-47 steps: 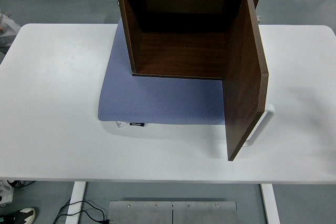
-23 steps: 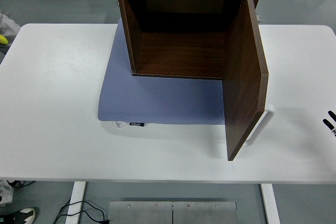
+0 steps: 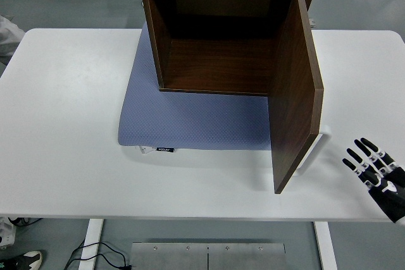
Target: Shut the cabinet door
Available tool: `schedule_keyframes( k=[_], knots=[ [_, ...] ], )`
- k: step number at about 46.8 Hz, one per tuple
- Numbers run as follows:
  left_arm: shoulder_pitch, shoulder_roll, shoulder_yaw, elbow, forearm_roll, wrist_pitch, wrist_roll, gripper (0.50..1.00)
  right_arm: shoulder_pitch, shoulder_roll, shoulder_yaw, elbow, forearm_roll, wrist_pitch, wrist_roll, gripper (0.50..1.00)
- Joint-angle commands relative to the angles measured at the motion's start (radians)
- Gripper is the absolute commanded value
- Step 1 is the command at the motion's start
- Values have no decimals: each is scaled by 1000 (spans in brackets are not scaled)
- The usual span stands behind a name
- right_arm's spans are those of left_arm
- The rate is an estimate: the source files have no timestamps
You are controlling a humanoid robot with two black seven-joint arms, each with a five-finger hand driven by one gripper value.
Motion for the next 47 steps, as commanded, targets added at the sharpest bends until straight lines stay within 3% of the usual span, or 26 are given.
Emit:
schedule_keyframes(
  k=[1,14,47],
  knots=[
    [0,0,0,0,0,0,0,1000,20,21,-19,1,-15,0,-1,1000],
    [0,0,0,0,0,0,0,1000,103,110,-45,1,-41,0,0,1000],
    [0,0,0,0,0,0,0,1000,227,175,-150,-9,-73,0,0,1000]
  ],
)
